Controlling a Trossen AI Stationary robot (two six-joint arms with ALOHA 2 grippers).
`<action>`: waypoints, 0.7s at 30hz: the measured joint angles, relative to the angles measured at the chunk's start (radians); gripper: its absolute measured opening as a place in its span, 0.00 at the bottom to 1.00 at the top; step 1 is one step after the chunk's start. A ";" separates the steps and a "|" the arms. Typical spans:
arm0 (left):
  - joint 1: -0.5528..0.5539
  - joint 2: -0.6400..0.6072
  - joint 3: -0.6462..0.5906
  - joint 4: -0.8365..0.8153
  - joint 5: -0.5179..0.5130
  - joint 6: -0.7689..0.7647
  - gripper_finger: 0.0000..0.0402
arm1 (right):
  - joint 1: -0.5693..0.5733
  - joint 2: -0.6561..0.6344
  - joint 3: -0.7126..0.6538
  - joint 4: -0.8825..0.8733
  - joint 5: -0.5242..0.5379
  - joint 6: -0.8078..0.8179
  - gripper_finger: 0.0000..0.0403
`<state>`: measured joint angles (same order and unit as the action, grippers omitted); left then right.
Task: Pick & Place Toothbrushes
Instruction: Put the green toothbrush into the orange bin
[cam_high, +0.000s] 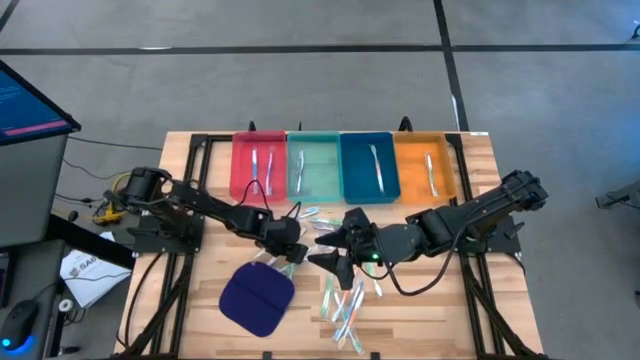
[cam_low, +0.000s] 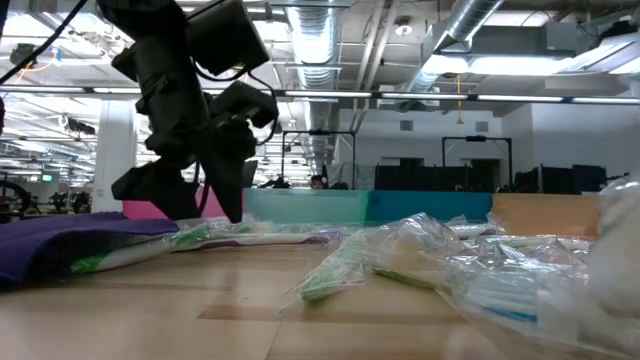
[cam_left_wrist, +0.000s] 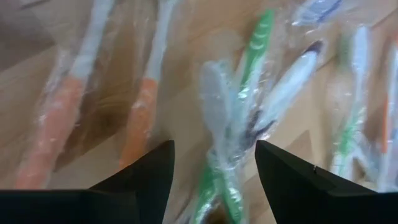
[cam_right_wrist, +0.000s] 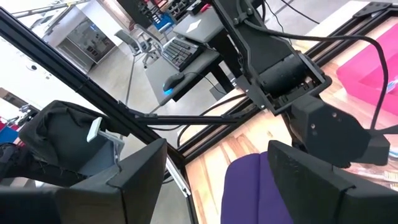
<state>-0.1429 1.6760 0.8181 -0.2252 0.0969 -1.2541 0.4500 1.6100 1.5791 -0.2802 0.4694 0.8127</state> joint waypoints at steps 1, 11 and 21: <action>0.000 0.009 0.001 -0.001 -0.001 0.000 0.54 | -0.001 0.000 0.000 0.001 0.000 0.000 0.68; -0.001 0.015 0.001 0.015 -0.026 -0.007 0.52 | -0.001 0.000 0.000 0.003 0.002 0.000 0.68; 0.004 0.026 -0.001 0.042 -0.018 0.012 0.21 | -0.001 0.000 0.000 0.005 0.002 0.000 0.68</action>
<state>-0.1387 1.7018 0.8169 -0.1834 0.0787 -1.2421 0.4488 1.6100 1.5791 -0.2756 0.4709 0.8127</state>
